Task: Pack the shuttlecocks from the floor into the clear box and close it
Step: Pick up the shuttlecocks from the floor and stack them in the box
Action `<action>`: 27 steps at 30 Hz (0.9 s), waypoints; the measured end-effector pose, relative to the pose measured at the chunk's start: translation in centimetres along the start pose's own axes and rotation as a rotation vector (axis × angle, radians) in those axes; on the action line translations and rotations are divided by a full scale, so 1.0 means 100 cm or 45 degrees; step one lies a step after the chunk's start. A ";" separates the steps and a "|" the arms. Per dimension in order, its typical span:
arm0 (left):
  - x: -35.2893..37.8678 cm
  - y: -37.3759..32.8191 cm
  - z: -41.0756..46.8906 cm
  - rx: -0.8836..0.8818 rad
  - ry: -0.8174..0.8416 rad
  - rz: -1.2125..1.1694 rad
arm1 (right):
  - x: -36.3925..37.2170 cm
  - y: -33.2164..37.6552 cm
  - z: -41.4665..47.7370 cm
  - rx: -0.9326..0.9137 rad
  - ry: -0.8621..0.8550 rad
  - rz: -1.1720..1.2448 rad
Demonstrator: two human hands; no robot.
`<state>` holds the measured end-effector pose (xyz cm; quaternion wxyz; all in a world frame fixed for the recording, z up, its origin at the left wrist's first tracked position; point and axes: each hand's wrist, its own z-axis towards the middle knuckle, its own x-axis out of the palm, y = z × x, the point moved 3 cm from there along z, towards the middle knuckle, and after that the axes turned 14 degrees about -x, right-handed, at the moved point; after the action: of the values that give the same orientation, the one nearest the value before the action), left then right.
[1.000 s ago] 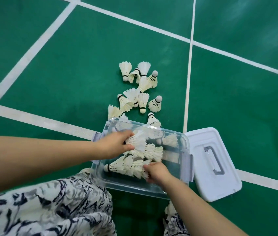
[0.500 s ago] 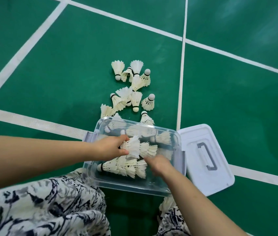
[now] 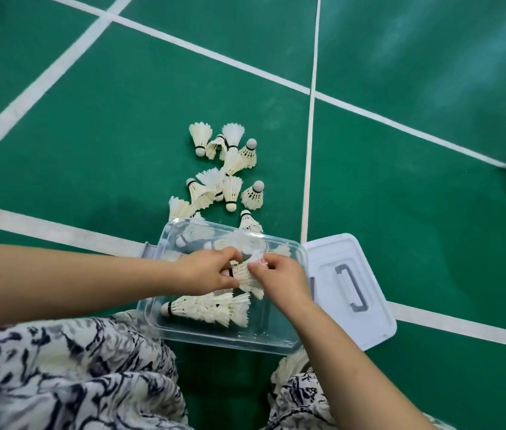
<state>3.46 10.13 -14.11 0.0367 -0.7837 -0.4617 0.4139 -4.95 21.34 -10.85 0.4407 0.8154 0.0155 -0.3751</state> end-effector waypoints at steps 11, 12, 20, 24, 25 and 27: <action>-0.012 0.014 -0.007 0.071 -0.102 -0.254 | 0.017 -0.047 -0.004 0.018 0.219 -0.842; -0.012 0.018 -0.007 0.063 -0.118 -0.270 | 0.023 -0.052 -0.002 0.032 0.251 -0.841; -0.016 0.033 -0.004 -0.016 -0.176 -0.338 | 0.054 -0.091 0.017 0.580 0.138 0.017; -0.015 0.033 -0.002 -0.022 -0.153 -0.370 | 0.072 -0.103 0.009 0.919 0.163 0.427; -0.015 0.033 -0.002 -0.022 -0.146 -0.371 | 0.076 -0.103 0.007 0.924 0.210 0.403; -0.015 0.032 -0.003 -0.023 -0.128 -0.333 | 0.080 -0.106 0.006 0.896 0.250 0.337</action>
<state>5.57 7.30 -14.42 0.0601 -0.6954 -0.5649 0.4401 -3.32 24.88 -23.56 0.1750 0.9437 -0.1774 -0.2178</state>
